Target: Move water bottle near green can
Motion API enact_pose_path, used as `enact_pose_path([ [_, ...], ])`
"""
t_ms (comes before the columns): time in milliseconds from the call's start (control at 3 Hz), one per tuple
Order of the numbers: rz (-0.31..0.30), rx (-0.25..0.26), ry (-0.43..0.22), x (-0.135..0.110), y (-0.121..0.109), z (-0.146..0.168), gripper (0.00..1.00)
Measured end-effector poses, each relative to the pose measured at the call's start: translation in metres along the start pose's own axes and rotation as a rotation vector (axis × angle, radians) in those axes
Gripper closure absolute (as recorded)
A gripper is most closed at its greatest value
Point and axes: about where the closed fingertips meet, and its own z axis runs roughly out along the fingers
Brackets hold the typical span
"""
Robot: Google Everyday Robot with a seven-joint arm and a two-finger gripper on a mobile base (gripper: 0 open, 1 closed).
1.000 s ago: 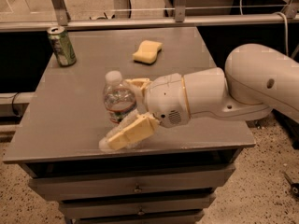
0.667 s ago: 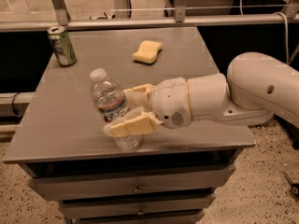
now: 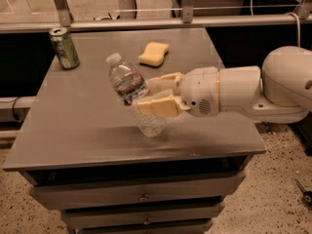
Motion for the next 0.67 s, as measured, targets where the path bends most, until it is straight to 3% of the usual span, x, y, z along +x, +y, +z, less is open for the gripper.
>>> enact_pose_path([
  [333, -0.002, 0.08, -0.017, -0.011, -0.029, -0.024, 1.0],
  [667, 0.038, 0.202, -0.065, -0.031, -0.064, -0.058, 1.0],
])
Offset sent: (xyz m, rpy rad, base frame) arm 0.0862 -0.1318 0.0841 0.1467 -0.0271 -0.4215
